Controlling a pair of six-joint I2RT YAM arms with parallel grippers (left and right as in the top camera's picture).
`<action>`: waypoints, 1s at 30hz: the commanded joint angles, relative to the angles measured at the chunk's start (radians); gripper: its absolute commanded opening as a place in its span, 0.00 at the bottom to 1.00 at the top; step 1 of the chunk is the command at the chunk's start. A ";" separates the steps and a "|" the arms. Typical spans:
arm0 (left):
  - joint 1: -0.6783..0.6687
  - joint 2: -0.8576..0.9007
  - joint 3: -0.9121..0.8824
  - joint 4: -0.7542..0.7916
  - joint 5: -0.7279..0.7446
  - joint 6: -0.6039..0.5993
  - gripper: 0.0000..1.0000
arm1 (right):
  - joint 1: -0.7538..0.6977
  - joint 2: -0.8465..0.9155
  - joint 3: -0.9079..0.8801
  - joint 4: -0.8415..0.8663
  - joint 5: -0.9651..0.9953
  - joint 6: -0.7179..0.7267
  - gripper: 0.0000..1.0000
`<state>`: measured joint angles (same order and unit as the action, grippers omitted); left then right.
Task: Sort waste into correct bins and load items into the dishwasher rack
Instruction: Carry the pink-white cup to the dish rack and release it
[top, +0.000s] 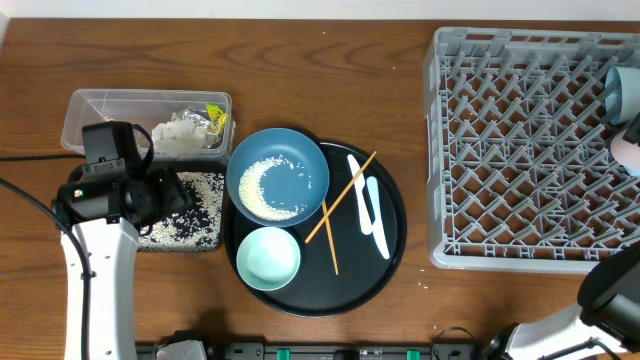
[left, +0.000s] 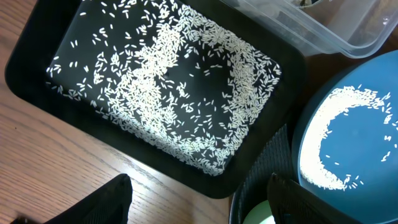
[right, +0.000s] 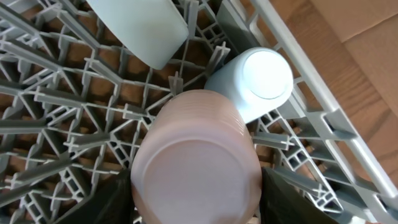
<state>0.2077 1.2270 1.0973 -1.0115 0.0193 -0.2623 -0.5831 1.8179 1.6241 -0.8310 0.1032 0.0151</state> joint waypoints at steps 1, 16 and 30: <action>0.002 0.004 0.004 -0.002 -0.005 -0.005 0.72 | -0.009 0.026 0.010 0.006 -0.006 0.015 0.18; 0.002 0.004 0.004 -0.002 -0.005 -0.006 0.71 | -0.003 0.030 0.010 0.012 -0.194 0.017 0.17; 0.002 0.004 0.004 -0.002 -0.005 -0.006 0.71 | -0.004 0.030 0.010 -0.034 -0.158 0.014 0.43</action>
<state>0.2077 1.2270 1.0973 -1.0115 0.0193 -0.2623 -0.5850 1.8412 1.6241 -0.8593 -0.0566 0.0185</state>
